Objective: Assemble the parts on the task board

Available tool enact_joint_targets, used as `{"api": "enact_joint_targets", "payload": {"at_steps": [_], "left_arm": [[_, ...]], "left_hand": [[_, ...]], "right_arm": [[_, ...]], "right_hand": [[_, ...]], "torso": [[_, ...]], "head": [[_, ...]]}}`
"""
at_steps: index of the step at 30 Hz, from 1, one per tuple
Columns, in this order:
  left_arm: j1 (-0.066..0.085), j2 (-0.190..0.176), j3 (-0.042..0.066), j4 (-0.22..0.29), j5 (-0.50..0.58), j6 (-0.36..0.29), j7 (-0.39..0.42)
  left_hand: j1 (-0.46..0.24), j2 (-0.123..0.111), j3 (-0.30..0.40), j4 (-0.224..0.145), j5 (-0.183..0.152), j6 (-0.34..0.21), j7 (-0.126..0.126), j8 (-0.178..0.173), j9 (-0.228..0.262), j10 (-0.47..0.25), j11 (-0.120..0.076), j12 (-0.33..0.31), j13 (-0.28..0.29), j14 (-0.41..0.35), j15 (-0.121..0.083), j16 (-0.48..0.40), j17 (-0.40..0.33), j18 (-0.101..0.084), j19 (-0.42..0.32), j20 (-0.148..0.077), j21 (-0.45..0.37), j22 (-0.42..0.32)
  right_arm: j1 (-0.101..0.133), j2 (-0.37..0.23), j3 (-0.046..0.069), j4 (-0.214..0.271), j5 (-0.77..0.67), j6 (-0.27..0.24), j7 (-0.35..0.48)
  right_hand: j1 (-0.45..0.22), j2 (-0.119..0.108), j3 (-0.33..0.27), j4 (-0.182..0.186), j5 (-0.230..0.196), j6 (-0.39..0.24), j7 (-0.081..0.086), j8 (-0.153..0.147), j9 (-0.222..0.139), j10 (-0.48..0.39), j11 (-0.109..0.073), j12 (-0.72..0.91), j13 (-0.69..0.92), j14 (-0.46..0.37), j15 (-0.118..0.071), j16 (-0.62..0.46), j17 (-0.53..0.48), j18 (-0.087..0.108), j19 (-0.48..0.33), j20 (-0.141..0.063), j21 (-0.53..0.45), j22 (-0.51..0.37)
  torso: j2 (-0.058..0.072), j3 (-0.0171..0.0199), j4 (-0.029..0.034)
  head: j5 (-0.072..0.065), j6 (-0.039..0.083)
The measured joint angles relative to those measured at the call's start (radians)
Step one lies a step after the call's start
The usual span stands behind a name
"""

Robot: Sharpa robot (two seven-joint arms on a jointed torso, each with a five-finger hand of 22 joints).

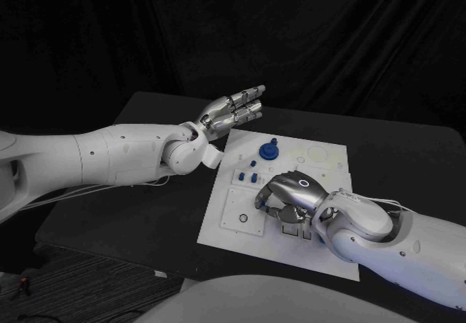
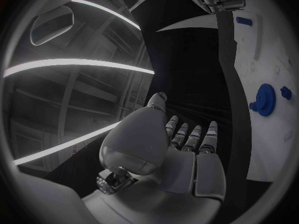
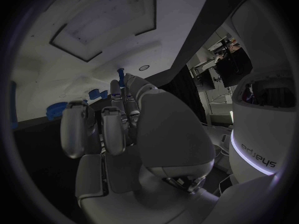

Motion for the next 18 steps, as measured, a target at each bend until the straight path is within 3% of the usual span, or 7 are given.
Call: {"api": "enact_joint_targets", "payload": {"at_steps": [10, 13, 18], "left_arm": [[0.000, 0.000, 0.000, 0.001, 0.000, 0.002, 0.000], [0.000, 0.000, 0.000, 0.001, 0.000, 0.002, 0.000], [0.000, 0.000, 0.000, 0.001, 0.000, 0.003, 0.000]], "left_hand": [[0.000, 0.000, 0.000, 0.000, 0.000, 0.004, 0.004, 0.000, 0.001, 0.000, 0.000, 0.000, 0.000, 0.000, 0.000, 0.000, 0.000, 0.000, 0.000, 0.000, 0.000, 0.000], [0.000, 0.000, 0.000, 0.000, 0.000, 0.004, 0.004, 0.000, 0.001, 0.000, 0.000, 0.000, 0.000, 0.000, 0.000, 0.000, 0.000, 0.000, 0.000, 0.000, 0.000, 0.000], [0.000, 0.000, 0.000, 0.000, 0.000, 0.004, 0.004, 0.000, 0.001, 0.000, 0.000, 0.000, 0.000, 0.000, 0.000, 0.000, 0.000, 0.000, 0.000, 0.000, 0.000, 0.000]], "right_arm": [[-0.003, 0.012, 0.001, -0.007, 0.000, 0.014, 0.000], [-0.005, 0.016, 0.002, -0.010, 0.000, 0.015, 0.000], [-0.009, 0.022, 0.003, -0.014, 0.000, 0.011, 0.000]], "right_hand": [[0.000, 0.000, 0.000, 0.000, -0.008, 0.000, 0.000, -0.005, -0.002, 0.000, 0.000, -0.003, 0.000, 0.000, 0.000, 0.000, 0.000, 0.000, 0.000, 0.000, -0.004, 0.000], [0.000, 0.000, 0.000, 0.000, -0.055, 0.000, 0.000, -0.013, -0.007, 0.007, -0.007, -0.008, -0.002, 0.000, 0.000, 0.000, 0.000, 0.000, 0.000, 0.000, -0.004, 0.000], [0.000, 0.000, 0.000, 0.000, -0.070, 0.000, 0.000, -0.013, -0.008, 0.009, -0.009, -0.009, -0.005, 0.000, 0.000, 0.000, 0.000, 0.000, 0.000, 0.000, -0.004, 0.000]], "torso": [[-0.002, 0.0001, -0.0015], [-0.002, 0.0003, -0.0014], [-0.002, 0.0003, -0.0009]], "head": [[0.004, 0.000], [0.005, 0.000], [0.007, 0.000]]}}
